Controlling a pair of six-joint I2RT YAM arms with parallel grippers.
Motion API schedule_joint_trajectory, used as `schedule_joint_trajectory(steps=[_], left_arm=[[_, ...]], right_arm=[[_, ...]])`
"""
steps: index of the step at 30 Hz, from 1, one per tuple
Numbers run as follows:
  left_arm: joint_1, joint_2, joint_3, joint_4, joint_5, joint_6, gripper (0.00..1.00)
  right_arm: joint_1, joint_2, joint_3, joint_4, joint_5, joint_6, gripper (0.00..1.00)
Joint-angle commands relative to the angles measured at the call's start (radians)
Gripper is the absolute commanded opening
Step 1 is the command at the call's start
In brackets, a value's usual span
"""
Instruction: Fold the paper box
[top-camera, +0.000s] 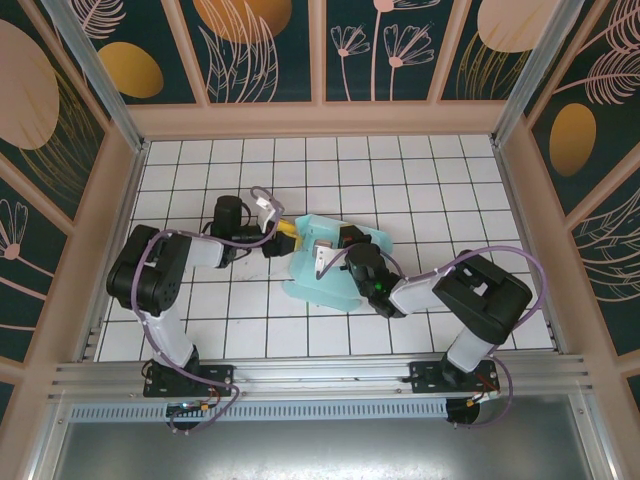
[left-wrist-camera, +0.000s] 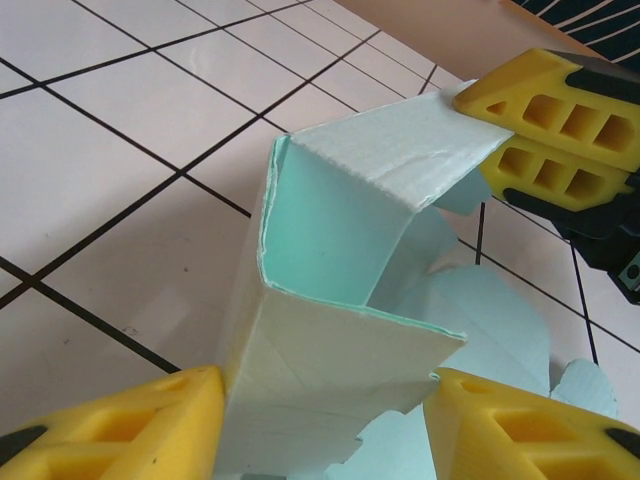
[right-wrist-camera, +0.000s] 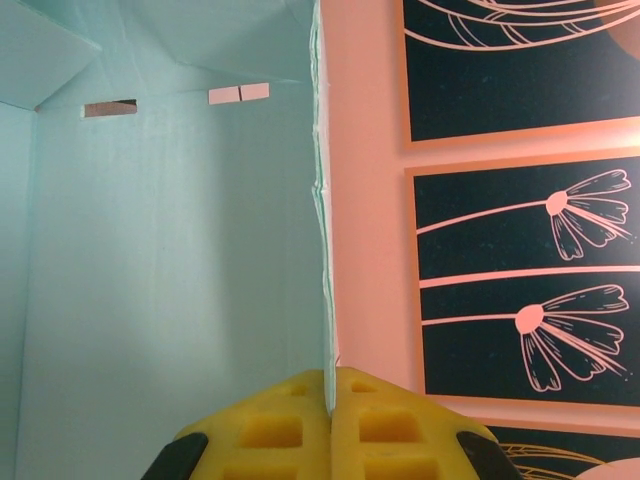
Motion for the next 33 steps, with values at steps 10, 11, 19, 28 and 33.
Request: schedule_joint_trajectory(steps=[10, 11, 19, 28, 33], left_arm=[[-0.029, 0.071, 0.058, -0.032, 0.16, 0.042, 0.54], [-0.033, 0.074, 0.064, -0.044, 0.168, 0.051, 0.54], [-0.053, 0.083, 0.096, -0.151, 0.19, 0.13, 0.55], [-0.053, 0.08, 0.092, -0.144, 0.08, 0.122, 0.56], [-0.053, 0.094, 0.112, -0.142, 0.089, 0.118, 0.56]], right_arm=[[0.005, -0.017, 0.002, -0.007, 0.029, 0.016, 0.0], [0.003, -0.016, 0.002, -0.007, 0.029, 0.015, 0.0], [0.0, -0.015, 0.007, -0.01, 0.03, 0.017, 0.0], [-0.007, -0.029, 0.009, -0.02, 0.033, 0.023, 0.0], [-0.009, -0.026, 0.012, -0.022, 0.033, 0.025, 0.0]])
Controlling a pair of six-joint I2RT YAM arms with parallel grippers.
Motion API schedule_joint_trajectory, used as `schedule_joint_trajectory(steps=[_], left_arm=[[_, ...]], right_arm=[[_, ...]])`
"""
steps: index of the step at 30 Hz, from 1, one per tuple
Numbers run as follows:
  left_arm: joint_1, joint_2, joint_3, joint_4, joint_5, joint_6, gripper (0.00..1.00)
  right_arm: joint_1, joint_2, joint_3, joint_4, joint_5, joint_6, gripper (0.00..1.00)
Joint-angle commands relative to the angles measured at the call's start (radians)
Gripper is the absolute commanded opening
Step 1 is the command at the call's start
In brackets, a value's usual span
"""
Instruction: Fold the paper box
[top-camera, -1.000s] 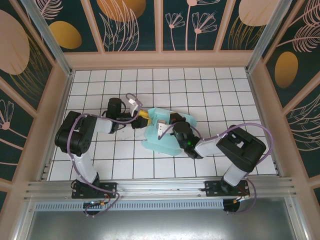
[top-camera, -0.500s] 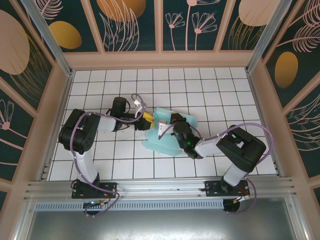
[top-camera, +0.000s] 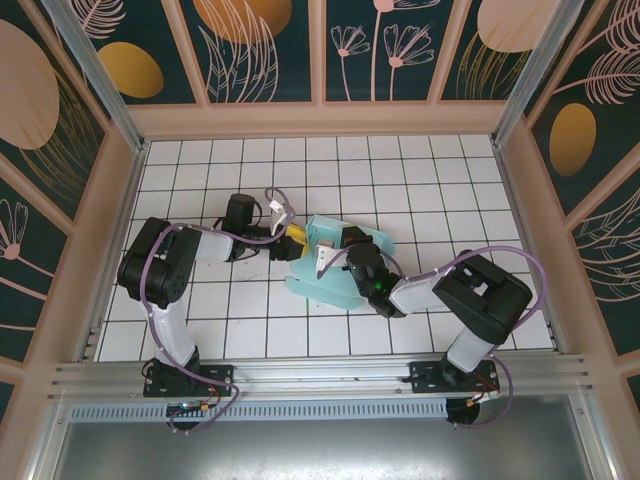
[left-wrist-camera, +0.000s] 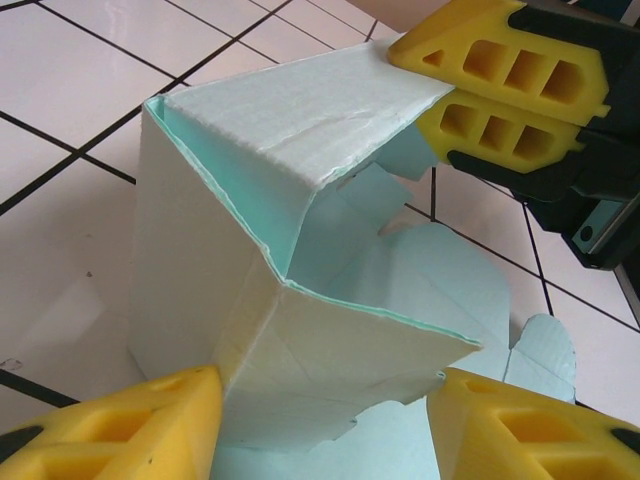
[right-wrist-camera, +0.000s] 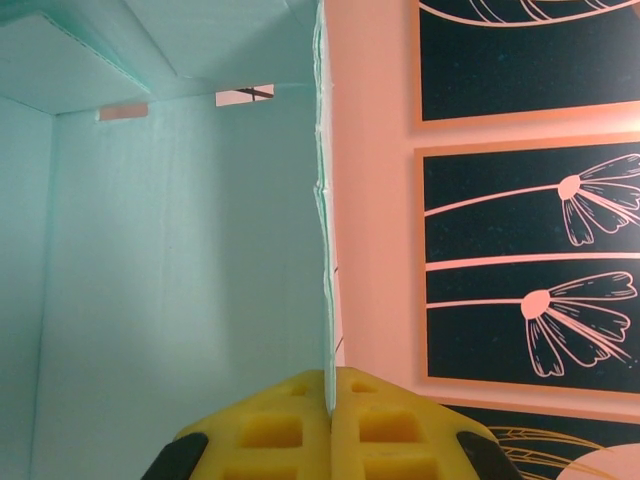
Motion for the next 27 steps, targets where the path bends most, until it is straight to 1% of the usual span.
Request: schedule_joint_trajectory(steps=[1, 4, 8, 9, 11, 15, 17, 19, 21, 23, 26, 27], left_arm=[[-0.004, 0.027, 0.03, -0.007, 0.017, 0.009, 0.56], [-0.004, 0.034, 0.046, -0.014, 0.023, 0.011, 0.58], [-0.005, 0.031, 0.052, -0.009, 0.05, 0.011, 0.65], [-0.004, 0.025, 0.046, -0.005, 0.038, 0.011, 0.67], [-0.004, 0.004, 0.022, 0.008, -0.017, 0.015, 0.73], [0.01, -0.048, -0.029, 0.056, -0.068, 0.003, 0.79], [0.027, -0.062, -0.045, 0.062, -0.098, 0.017, 0.79], [0.045, -0.057, -0.035, 0.019, -0.105, 0.044, 0.78], [0.063, -0.05, -0.007, -0.04, -0.096, 0.067, 0.75], [0.082, -0.05, 0.006, -0.073, -0.064, 0.075, 0.73], [0.087, -0.067, -0.015, -0.046, -0.048, 0.075, 0.72], [0.087, -0.071, -0.019, -0.032, -0.058, 0.068, 0.72]], right_arm=[[-0.006, -0.026, 0.014, 0.004, 0.003, 0.025, 0.0], [-0.009, -0.024, 0.017, -0.004, 0.004, 0.029, 0.0], [-0.011, -0.023, 0.02, -0.011, 0.007, 0.031, 0.0], [-0.012, -0.024, 0.02, -0.013, 0.009, 0.032, 0.0], [-0.013, -0.026, 0.02, -0.02, 0.01, 0.036, 0.0], [-0.016, -0.036, 0.019, -0.033, 0.013, 0.045, 0.0], [-0.016, -0.041, 0.017, -0.035, 0.015, 0.048, 0.0], [-0.016, -0.043, 0.016, -0.037, 0.014, 0.05, 0.0], [-0.018, -0.047, 0.015, -0.041, 0.015, 0.052, 0.0], [-0.018, -0.052, 0.016, -0.047, 0.012, 0.055, 0.0], [-0.025, -0.059, 0.016, -0.056, 0.009, 0.058, 0.0], [-0.026, -0.061, 0.015, -0.056, 0.007, 0.059, 0.0]])
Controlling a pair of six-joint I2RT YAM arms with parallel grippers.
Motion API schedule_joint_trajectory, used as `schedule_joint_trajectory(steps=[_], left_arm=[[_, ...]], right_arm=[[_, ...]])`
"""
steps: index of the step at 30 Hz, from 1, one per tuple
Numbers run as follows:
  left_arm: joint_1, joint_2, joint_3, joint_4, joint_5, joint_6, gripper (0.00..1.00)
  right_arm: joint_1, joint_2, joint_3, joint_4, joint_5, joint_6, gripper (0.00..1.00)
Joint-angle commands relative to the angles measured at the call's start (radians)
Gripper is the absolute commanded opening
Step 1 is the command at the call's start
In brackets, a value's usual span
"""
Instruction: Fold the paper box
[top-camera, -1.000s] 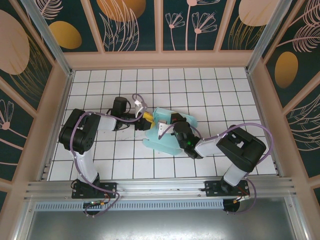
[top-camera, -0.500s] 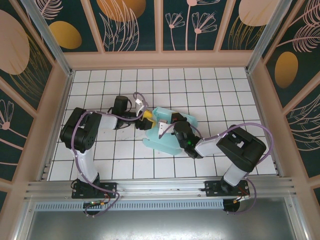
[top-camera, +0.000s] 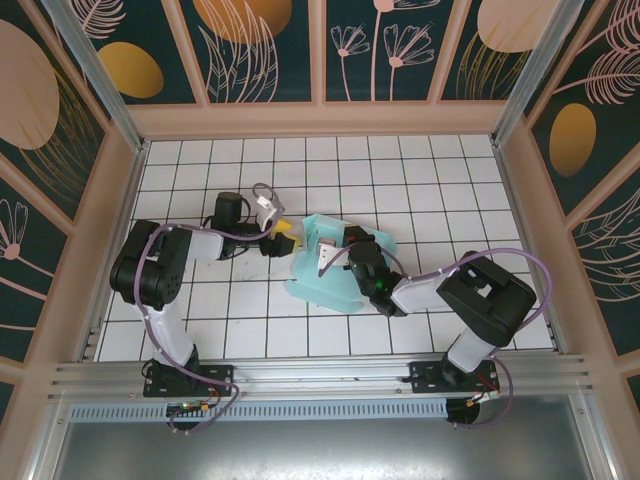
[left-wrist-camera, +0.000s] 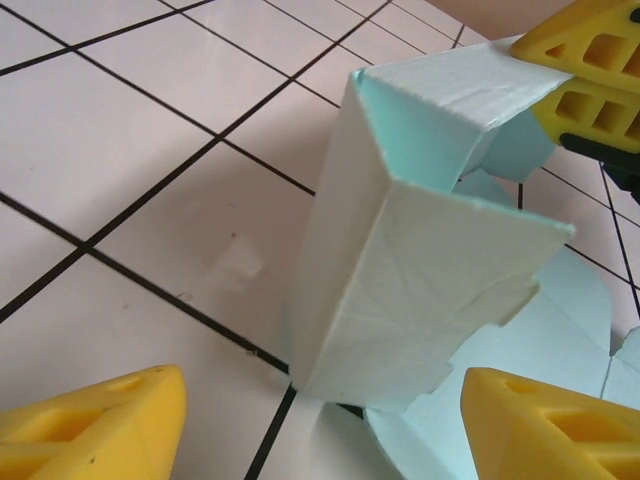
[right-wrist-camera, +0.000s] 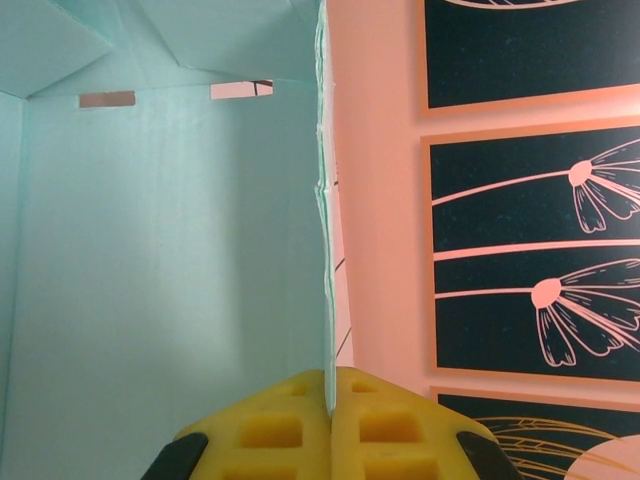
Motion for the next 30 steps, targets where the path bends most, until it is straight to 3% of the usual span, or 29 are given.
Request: schedule_joint_trajectory(steps=[1, 7, 19, 30], left_arm=[[0.0, -0.035, 0.001, -0.001, 0.013, 0.028, 0.72], [-0.014, 0.029, 0.097, -0.087, 0.023, 0.071, 0.58], [-0.086, 0.138, 0.236, -0.279, 0.075, 0.206, 0.54], [-0.106, 0.129, 0.206, -0.207, 0.087, 0.151, 0.52]], right_arm=[[-0.011, -0.036, 0.015, -0.01, 0.008, 0.029, 0.0], [-0.011, -0.033, 0.015, -0.006, 0.011, 0.026, 0.0], [-0.011, -0.023, 0.016, 0.004, 0.015, 0.015, 0.0], [-0.008, -0.005, 0.026, 0.019, 0.02, 0.006, 0.0]])
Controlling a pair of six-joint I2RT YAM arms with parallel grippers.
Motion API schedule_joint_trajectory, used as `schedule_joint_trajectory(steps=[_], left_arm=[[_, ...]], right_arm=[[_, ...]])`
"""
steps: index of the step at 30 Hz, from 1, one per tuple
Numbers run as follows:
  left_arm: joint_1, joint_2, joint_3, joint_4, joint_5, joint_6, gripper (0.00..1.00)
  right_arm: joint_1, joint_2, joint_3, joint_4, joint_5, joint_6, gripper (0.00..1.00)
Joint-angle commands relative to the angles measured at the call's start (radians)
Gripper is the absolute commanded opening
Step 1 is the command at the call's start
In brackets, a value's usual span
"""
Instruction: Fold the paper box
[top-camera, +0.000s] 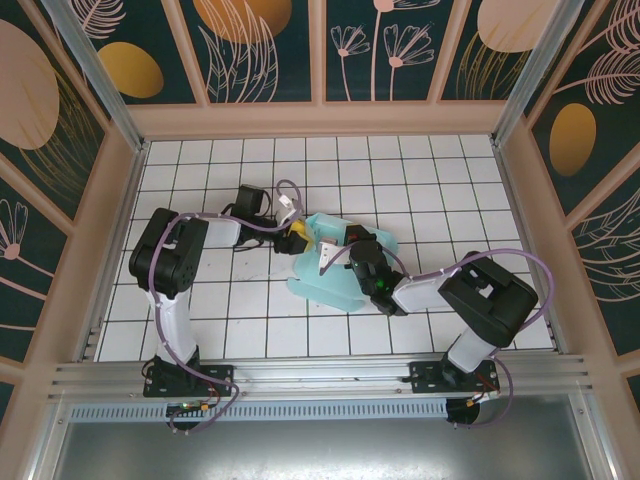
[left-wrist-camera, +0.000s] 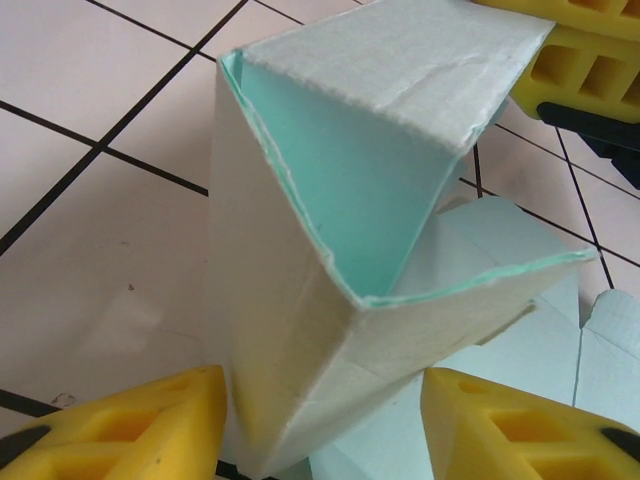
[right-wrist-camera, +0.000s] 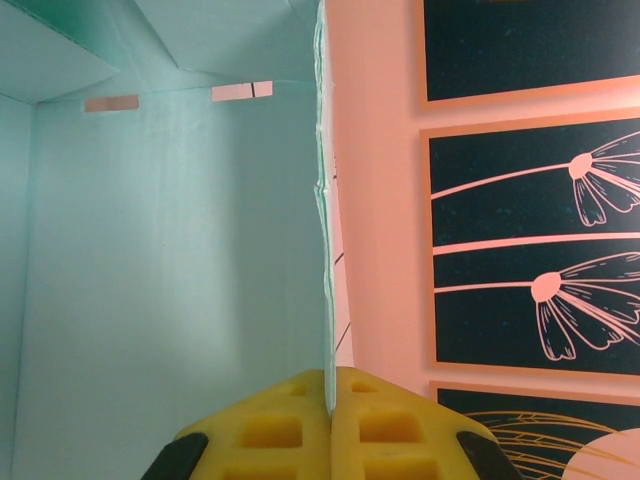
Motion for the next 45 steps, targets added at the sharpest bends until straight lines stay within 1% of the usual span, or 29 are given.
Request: schedule_joint_trajectory(steps=[1, 2, 3, 10, 13, 17, 19, 22, 28, 32, 37, 40, 43, 45], left_arm=[[-0.012, 0.003, -0.002, 0.045, 0.034, -0.02, 0.5], [-0.016, 0.007, 0.001, 0.048, 0.038, -0.022, 0.47], [-0.019, 0.009, 0.005, 0.046, 0.04, -0.022, 0.46], [-0.03, 0.007, 0.005, 0.063, 0.033, -0.03, 0.45], [-0.032, 0.005, -0.014, 0.135, -0.01, -0.09, 0.43], [-0.035, -0.005, -0.069, 0.285, -0.095, -0.193, 0.43], [-0.037, -0.007, -0.083, 0.327, -0.122, -0.222, 0.43], [-0.043, -0.002, -0.085, 0.353, -0.177, -0.25, 0.44], [-0.05, 0.006, -0.077, 0.398, -0.188, -0.297, 0.43], [-0.067, 0.008, -0.069, 0.406, -0.215, -0.312, 0.42], [-0.073, 0.016, -0.086, 0.474, -0.252, -0.372, 0.4], [-0.073, 0.016, -0.096, 0.504, -0.273, -0.397, 0.41], [-0.073, 0.01, -0.109, 0.536, -0.294, -0.416, 0.47], [-0.073, 0.007, -0.11, 0.543, -0.3, -0.42, 0.48]], right_arm=[[-0.001, 0.002, 0.027, 0.026, 0.018, 0.005, 0.0], [0.0, 0.002, 0.027, 0.026, 0.019, 0.005, 0.0], [0.001, 0.002, 0.027, 0.026, 0.019, 0.005, 0.0], [0.0, 0.008, 0.033, 0.028, 0.026, 0.0, 0.0], [0.004, 0.014, 0.035, 0.035, 0.029, -0.001, 0.0], [0.006, 0.016, 0.037, 0.041, 0.029, 0.003, 0.0], [0.006, 0.017, 0.037, 0.04, 0.03, 0.008, 0.0], [0.01, 0.016, 0.039, 0.039, 0.023, 0.016, 0.0], [0.015, 0.012, 0.051, 0.009, 0.019, 0.041, 0.0], [0.02, 0.017, 0.059, -0.012, 0.021, 0.061, 0.0], [0.023, 0.021, 0.07, -0.039, 0.023, 0.1, 0.0], [0.023, 0.02, 0.079, -0.073, 0.02, 0.127, 0.0], [0.024, 0.017, 0.096, -0.152, 0.012, 0.168, 0.0], [0.023, 0.015, 0.107, -0.192, 0.005, 0.198, 0.0]])
